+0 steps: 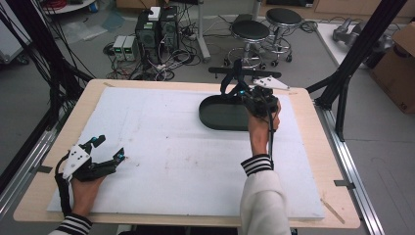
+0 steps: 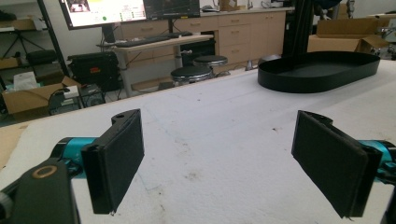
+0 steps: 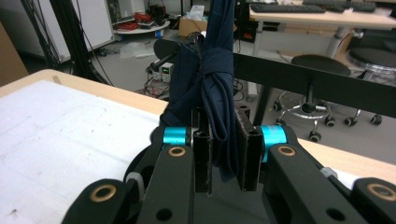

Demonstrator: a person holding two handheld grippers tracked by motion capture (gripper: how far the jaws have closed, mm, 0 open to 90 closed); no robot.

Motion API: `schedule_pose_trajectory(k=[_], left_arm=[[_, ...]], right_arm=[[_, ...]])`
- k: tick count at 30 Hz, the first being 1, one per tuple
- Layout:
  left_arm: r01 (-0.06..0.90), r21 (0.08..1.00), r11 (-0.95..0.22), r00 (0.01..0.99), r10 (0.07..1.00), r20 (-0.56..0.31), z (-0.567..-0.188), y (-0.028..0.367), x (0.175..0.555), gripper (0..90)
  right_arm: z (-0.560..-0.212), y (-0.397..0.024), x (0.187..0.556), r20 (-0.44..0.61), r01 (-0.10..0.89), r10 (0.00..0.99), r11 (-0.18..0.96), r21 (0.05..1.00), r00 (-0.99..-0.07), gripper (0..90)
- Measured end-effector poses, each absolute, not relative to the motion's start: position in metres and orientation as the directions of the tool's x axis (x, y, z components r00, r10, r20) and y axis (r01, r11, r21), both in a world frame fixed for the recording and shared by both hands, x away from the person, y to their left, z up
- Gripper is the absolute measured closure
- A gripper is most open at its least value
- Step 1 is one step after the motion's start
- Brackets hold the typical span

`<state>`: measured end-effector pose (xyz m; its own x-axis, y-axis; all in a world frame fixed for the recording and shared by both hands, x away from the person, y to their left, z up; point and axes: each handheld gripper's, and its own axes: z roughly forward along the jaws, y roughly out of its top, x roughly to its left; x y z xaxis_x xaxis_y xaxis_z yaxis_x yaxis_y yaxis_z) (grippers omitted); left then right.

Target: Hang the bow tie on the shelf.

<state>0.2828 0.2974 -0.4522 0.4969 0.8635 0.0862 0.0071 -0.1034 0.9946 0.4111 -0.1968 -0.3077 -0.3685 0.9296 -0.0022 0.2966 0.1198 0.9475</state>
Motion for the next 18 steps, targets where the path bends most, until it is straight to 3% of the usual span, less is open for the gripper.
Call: schedule_pose_trajectory(k=[18], left_arm=[[0.005, 0.995, -0.102, 0.497, 0.863, 0.087, -0.452, 0.297, 0.283, 17.3]], right_arm=[[-0.317, -0.198, 0.435, -0.003, 0.319, 0.965, 0.089, 0.943, -0.261, 79.4]])
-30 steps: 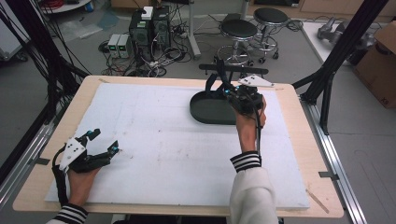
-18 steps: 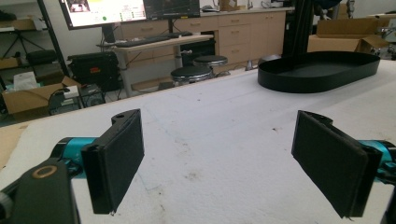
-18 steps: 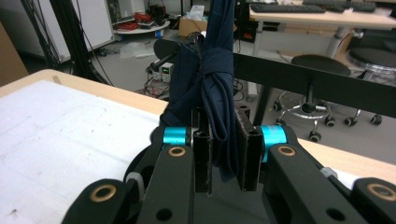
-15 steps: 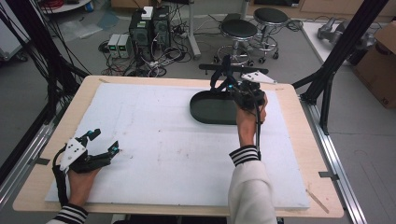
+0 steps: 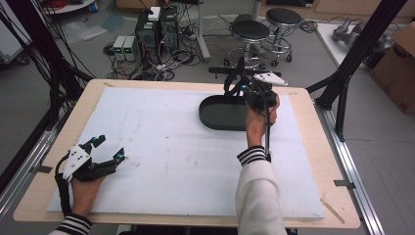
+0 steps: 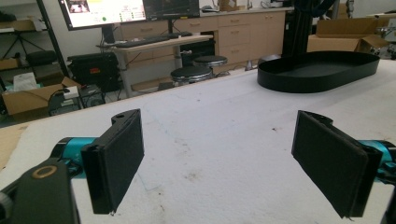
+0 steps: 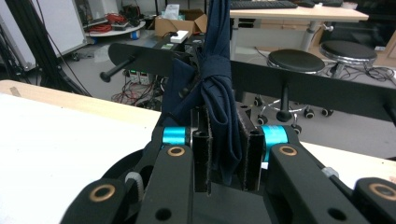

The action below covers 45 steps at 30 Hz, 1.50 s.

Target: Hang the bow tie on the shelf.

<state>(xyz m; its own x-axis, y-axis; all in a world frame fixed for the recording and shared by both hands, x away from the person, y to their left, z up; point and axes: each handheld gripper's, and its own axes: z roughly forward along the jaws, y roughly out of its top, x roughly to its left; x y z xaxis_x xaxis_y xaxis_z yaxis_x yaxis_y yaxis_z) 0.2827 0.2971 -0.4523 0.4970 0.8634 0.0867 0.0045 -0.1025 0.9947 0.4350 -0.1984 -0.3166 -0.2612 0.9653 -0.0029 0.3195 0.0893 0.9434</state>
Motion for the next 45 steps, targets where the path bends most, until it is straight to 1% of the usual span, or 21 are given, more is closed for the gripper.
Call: schedule_pose_trajectory(k=[4, 16, 20, 27, 30, 35, 40, 42, 45], left_arm=[[0.005, 0.994, -0.105, 0.497, 0.863, 0.089, -0.452, 0.297, 0.283, 17.3], [0.003, 0.994, -0.105, 0.497, 0.863, 0.089, -0.452, 0.297, 0.283, 17.3], [0.003, 0.994, -0.105, 0.497, 0.863, 0.089, -0.452, 0.297, 0.282, 17.3], [0.002, 0.994, -0.108, 0.498, 0.862, 0.092, -0.452, 0.297, 0.282, 17.3], [0.001, 0.994, -0.109, 0.498, 0.862, 0.094, -0.452, 0.297, 0.282, 17.3], [0.0, 0.994, -0.11, 0.499, 0.862, 0.095, -0.452, 0.297, 0.282, 17.3], [-0.001, 0.994, -0.11, 0.498, 0.862, 0.095, -0.452, 0.297, 0.282, 17.2], [0.0, 0.994, -0.107, 0.497, 0.863, 0.093, -0.452, 0.297, 0.282, 17.3], [0.0, 0.995, -0.104, 0.497, 0.863, 0.091, -0.452, 0.297, 0.282, 17.3]], right_arm=[[-0.318, -0.2, 0.437, -0.005, 0.312, 0.969, 0.085, 0.946, -0.248, 79.7], [-0.329, -0.198, 0.447, 0.006, 0.353, 0.972, 0.079, 0.932, -0.235, 81.2], [-0.331, -0.198, 0.449, 0.016, 0.351, 0.973, 0.068, 0.934, -0.231, 81.3], [-0.337, -0.197, 0.454, 0.016, 0.38, 0.973, 0.074, 0.922, -0.229, 81.3], [-0.34, -0.195, 0.456, -0.007, 0.394, 0.973, 0.1, 0.914, -0.232, 81.2], [-0.344, -0.195, 0.459, 0.001, 0.417, 0.973, 0.099, 0.903, -0.232, 81.2], [-0.354, -0.195, 0.467, -0.035, 0.458, 0.971, 0.143, 0.878, -0.236, 81.1], [-0.359, -0.198, 0.47, -0.016, 0.468, 0.973, 0.124, 0.875, -0.229, 81.1], [-0.362, -0.197, 0.472, -0.014, 0.47, 0.974, 0.122, 0.874, -0.228, 81.1]])
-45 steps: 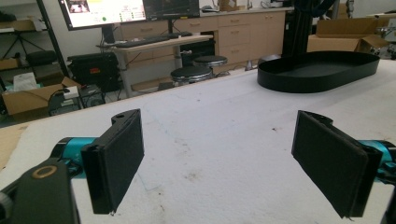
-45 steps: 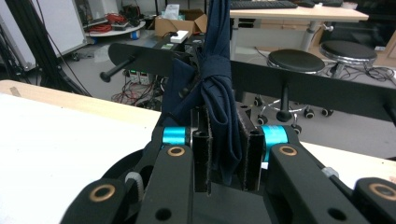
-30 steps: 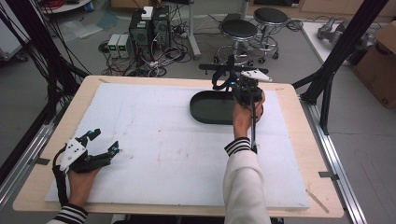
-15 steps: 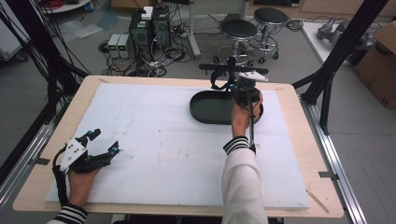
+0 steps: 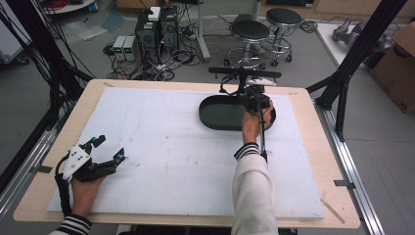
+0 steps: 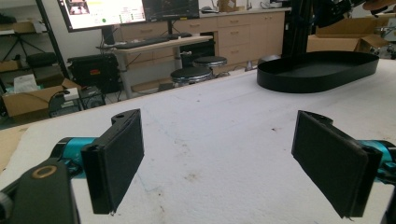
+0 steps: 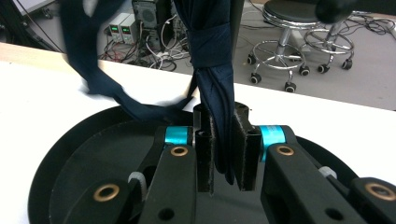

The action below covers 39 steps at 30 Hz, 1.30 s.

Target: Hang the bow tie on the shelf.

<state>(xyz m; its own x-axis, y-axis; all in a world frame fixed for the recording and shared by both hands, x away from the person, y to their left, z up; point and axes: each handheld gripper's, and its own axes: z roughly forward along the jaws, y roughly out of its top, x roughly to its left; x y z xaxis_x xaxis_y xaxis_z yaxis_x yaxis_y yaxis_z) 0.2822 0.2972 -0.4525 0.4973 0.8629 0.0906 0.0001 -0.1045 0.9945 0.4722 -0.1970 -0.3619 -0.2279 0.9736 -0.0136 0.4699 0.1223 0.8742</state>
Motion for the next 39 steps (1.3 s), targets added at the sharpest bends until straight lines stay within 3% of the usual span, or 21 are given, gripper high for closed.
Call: schedule_pose_trajectory(k=[9, 16, 21, 24, 31, 39], left_arm=[[-0.003, 0.994, -0.109, 0.498, 0.862, 0.096, -0.452, 0.297, 0.282, 17.3], [-0.003, 0.994, -0.109, 0.498, 0.862, 0.096, -0.452, 0.297, 0.282, 17.3], [-0.001, 0.994, -0.111, 0.496, 0.863, 0.097, -0.452, 0.297, 0.282, 17.3], [0.005, 0.994, -0.112, 0.492, 0.865, 0.096, -0.452, 0.296, 0.283, 17.4], [0.002, 0.994, -0.111, 0.493, 0.865, 0.095, -0.452, 0.297, 0.282, 17.0], [0.002, 0.994, -0.111, 0.493, 0.865, 0.095, -0.452, 0.296, 0.282, 17.1]], right_arm=[[-0.364, -0.195, 0.473, -0.014, 0.484, 0.971, 0.132, 0.865, -0.24, 76.7], [-0.365, -0.202, 0.472, -0.01, 0.52, 0.971, 0.138, 0.843, -0.241, 61.0], [-0.364, -0.205, 0.469, 0.02, 0.542, 0.958, 0.145, 0.828, -0.288, 36.1], [-0.362, -0.204, 0.465, 0.053, 0.565, 0.937, 0.161, 0.809, -0.344, 28.3], [-0.355, -0.211, 0.437, 0.091, 0.541, 0.886, 0.193, 0.819, -0.454, 18.7], [-0.368, -0.234, 0.373, 0.0, 0.436, 0.848, 0.273, 0.858, -0.531, 12.7]])
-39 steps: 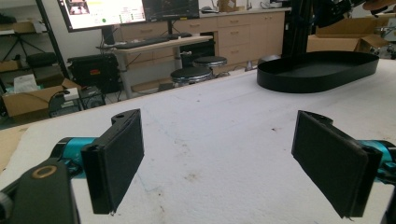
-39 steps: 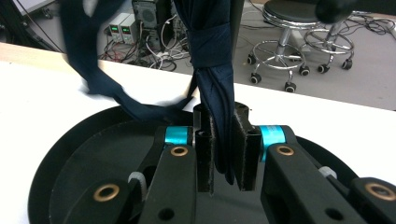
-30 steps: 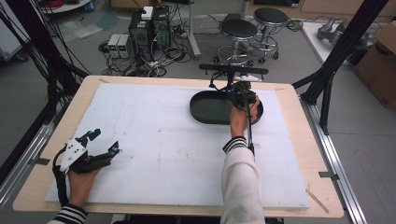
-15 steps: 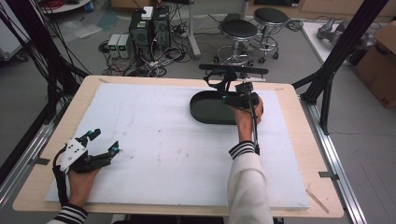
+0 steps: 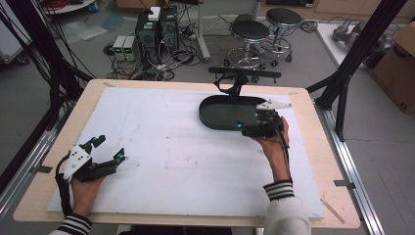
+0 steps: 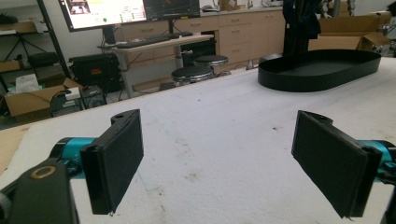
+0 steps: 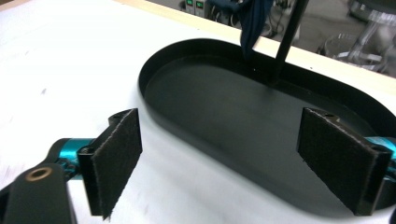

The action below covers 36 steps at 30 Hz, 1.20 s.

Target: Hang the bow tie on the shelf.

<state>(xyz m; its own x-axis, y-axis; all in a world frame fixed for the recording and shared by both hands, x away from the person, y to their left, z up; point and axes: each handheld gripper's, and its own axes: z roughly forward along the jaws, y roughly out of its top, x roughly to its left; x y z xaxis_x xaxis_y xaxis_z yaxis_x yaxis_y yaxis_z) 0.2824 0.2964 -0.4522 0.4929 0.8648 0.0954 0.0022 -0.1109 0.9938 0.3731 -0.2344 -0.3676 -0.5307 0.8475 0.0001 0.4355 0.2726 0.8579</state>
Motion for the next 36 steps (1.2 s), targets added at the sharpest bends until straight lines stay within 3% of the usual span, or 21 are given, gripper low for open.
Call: schedule_pose_trajectory(k=[9, 14, 23, 28, 36], left_arm=[[-0.001, 0.993, -0.119, 0.494, 0.863, 0.104, -0.452, 0.296, 0.282, 17.0], [-0.001, 0.993, -0.121, 0.495, 0.862, 0.106, -0.452, 0.296, 0.282, 17.0], [-0.005, 0.993, -0.12, 0.497, 0.861, 0.107, -0.452, 0.296, 0.282, 16.9], [-0.004, 0.993, -0.117, 0.495, 0.863, 0.103, -0.452, 0.296, 0.282, 16.9], [-0.002, 0.993, -0.115, 0.494, 0.864, 0.101, -0.452, 0.296, 0.282, 16.9]], right_arm=[[-0.389, -0.258, 0.295, -0.004, 0.29, 0.843, 0.189, 0.938, -0.538, 12.3], [-0.409, -0.265, 0.271, -0.047, 0.182, 0.872, 0.154, 0.971, -0.487, 12.3], [-0.432, -0.268, 0.255, -0.076, 0.095, 0.894, 0.131, 0.987, -0.441, 12.3], [-0.444, -0.271, 0.258, -0.071, 0.106, 0.924, 0.119, 0.987, -0.377, 12.3], [-0.451, -0.273, 0.257, -0.055, 0.106, 0.934, 0.098, 0.99, -0.353, 12.3]])
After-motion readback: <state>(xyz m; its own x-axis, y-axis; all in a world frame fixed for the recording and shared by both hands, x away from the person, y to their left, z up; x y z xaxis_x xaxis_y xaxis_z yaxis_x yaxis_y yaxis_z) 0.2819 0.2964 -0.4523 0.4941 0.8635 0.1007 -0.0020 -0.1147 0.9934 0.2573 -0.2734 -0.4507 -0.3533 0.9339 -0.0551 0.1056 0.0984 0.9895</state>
